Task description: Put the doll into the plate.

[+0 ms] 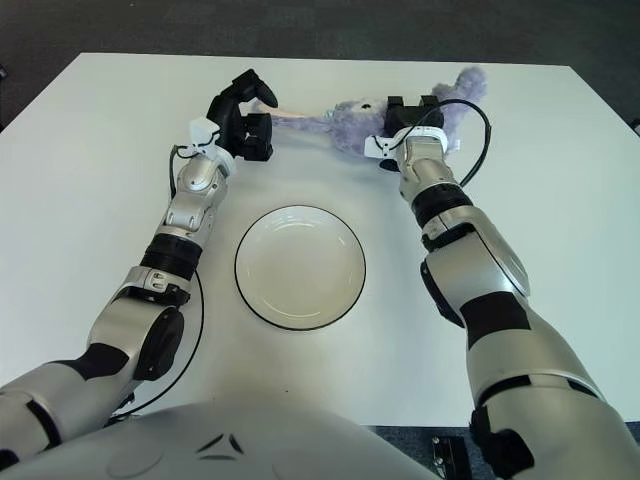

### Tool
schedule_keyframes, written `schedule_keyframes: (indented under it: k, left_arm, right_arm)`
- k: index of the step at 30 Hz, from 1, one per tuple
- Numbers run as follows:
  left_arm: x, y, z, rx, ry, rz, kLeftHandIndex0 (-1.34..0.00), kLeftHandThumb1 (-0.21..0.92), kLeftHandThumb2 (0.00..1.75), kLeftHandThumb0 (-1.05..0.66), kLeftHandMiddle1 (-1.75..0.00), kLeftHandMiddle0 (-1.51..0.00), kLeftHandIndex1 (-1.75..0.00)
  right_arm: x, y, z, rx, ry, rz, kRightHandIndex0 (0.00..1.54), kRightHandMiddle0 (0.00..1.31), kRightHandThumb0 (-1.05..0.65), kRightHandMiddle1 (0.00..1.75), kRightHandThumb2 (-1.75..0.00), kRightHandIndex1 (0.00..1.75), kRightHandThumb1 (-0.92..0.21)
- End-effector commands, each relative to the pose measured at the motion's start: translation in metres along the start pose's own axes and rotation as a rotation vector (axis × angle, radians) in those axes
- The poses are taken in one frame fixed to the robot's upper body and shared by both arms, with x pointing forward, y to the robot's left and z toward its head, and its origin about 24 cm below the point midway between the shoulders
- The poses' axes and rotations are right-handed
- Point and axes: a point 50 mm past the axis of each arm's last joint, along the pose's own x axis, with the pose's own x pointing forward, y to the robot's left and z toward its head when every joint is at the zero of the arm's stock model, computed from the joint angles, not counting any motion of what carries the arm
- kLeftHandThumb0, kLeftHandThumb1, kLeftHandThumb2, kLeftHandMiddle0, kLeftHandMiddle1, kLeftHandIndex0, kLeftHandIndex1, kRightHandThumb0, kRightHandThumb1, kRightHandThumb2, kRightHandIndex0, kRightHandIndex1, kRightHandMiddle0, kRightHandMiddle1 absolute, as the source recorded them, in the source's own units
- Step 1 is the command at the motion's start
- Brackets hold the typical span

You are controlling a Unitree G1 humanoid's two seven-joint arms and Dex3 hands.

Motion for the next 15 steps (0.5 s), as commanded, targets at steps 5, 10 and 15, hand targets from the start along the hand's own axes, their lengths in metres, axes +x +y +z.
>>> schedule_keyframes:
  k: [5,10,15]
  left_arm:
    - [-0.0005,0.0023,0.0012,-0.008,-0.018,0.009,-0.69,0.22,1.44,-0.52,-1.75,-1.33,-1.75]
    - [-0.0005,0.0027,0.0013,-0.007,-0.027,0.001,-0.69,0.22,1.43,-0.51,-1.75,-1.33,-1.75]
    - [-0.0003,0.0033,0.0014,-0.004,-0.027,0.000,-0.69,0.23,1.43,-0.51,-1.75,-1.33,-1.75]
  right_arm:
    - [-0.0084,0.0274,-0.0058,0.060,-0.019,0.017,0.60,0.48,0.47,1.75,-1.32,1.75,-0.31]
    - [-0.0101,0.0275,-0.0066,0.104,-0.066,-0.007,0.53,0.85,0.44,1.75,-1.21,1.74,-0.40]
    - [-0.0106,0.0267,-0.0070,0.127,-0.076,-0.012,0.49,1.00,0.42,1.75,-1.10,1.72,-0.47]
